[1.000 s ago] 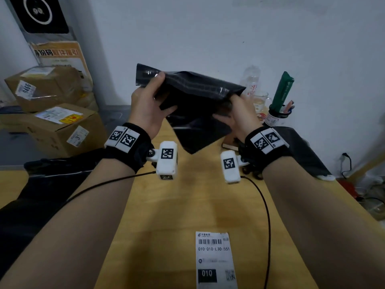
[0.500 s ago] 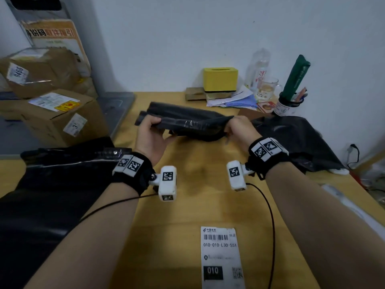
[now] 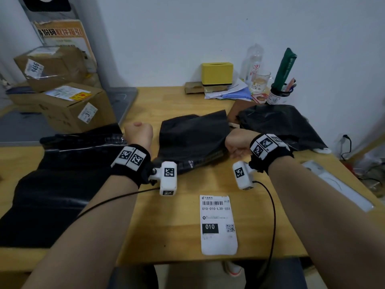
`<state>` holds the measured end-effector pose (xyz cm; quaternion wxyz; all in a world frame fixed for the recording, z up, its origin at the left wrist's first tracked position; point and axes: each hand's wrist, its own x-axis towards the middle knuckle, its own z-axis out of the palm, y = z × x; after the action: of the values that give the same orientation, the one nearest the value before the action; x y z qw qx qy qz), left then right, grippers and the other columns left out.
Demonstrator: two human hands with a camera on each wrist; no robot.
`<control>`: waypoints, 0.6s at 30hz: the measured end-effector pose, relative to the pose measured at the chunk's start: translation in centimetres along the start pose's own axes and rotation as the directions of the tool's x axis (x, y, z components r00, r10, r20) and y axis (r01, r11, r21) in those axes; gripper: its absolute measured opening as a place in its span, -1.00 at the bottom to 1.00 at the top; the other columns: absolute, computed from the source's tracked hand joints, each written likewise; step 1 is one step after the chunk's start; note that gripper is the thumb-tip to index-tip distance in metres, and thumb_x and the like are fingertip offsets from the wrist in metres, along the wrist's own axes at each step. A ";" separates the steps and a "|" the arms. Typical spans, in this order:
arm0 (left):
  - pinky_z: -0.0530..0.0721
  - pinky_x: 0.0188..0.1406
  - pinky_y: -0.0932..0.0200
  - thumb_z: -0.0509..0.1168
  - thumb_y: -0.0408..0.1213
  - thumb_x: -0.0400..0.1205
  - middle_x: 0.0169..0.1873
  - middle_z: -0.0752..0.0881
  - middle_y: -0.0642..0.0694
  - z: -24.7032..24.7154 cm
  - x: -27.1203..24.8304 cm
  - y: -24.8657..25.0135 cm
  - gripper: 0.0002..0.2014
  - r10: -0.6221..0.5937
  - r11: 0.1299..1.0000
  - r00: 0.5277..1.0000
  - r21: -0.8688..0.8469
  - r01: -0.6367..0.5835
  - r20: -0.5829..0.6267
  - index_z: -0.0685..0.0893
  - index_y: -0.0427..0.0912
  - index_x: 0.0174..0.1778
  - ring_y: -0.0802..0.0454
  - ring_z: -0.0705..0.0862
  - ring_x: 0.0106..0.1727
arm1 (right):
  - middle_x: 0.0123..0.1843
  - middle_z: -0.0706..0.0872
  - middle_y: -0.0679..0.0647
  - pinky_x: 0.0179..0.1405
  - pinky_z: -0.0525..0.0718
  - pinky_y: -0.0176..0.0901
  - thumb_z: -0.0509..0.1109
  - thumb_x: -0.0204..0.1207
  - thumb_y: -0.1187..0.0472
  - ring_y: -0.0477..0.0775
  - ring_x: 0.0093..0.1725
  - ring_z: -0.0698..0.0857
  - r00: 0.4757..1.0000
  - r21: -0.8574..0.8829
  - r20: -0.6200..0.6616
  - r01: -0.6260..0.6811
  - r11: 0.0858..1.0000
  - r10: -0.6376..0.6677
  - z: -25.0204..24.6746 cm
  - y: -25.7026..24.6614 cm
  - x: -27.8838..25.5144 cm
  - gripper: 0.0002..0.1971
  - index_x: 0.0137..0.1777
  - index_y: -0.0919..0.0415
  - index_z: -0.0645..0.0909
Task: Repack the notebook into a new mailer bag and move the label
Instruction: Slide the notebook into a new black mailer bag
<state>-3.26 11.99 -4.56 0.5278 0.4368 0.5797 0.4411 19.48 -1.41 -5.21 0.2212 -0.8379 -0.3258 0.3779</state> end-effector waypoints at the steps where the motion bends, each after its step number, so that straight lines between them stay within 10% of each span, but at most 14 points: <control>1: 0.46 0.16 0.07 0.15 -0.46 0.50 0.22 0.58 -0.18 -0.1 -0.2 0.3 -0.61 0.009 1.000 1.000 0.009 -0.009 0.015 0.62 -0.29 0.24 -0.15 0.53 0.11 | -0.33 0.68 0.29 -0.27 0.65 0.01 0.22 0.42 0.49 0.25 -0.37 0.68 1.000 -0.049 0.015 -0.005 0.999 0.006 0.0 0.5 -0.5 -0.70 0.11 0.36 0.64; 4: 0.48 0.19 0.03 0.17 -0.51 0.57 -0.06 0.54 -0.20 0.0 -1.2 1.3 -0.89 -0.008 1.000 0.996 0.022 0.006 0.086 0.52 -0.24 -0.20 -0.12 0.47 0.03 | -0.27 0.61 0.16 -0.47 0.49 -0.16 0.15 0.52 0.58 0.09 -0.46 0.50 0.999 -0.196 0.052 0.025 0.980 -0.016 -0.6 1.0 -2.4 -0.53 0.15 0.13 0.75; 10: 0.53 0.12 -0.10 0.23 -0.29 0.60 0.08 0.76 -0.04 0.2 -2.2 1.1 -0.77 -0.195 0.963 0.892 0.253 0.095 0.407 0.61 -0.10 0.17 -0.11 0.69 0.14 | -0.18 0.64 0.20 -0.39 0.67 -0.10 0.22 0.71 0.28 0.13 -0.35 0.62 0.990 0.170 -0.123 0.088 0.982 -0.068 -2.1 0.9 -3.4 -0.78 0.14 0.23 0.72; 18: 0.61 0.20 -0.08 0.27 -0.17 0.67 0.26 0.68 -0.23 1.3 -1.0 -1.5 -0.83 -0.415 0.889 0.768 0.399 0.227 0.488 0.60 -0.08 0.14 -0.14 0.66 0.22 | 0.30 0.70 0.25 0.03 0.81 0.28 0.35 0.72 0.20 0.39 0.14 0.77 0.982 0.378 0.184 -0.031 0.925 -0.042 1.4 0.6 -1.6 -0.67 0.44 0.23 0.54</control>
<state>-1.94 10.70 -5.82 0.6653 0.5181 0.5287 0.0963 17.85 -2.76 -5.63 0.3481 -0.7389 -0.2686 0.5106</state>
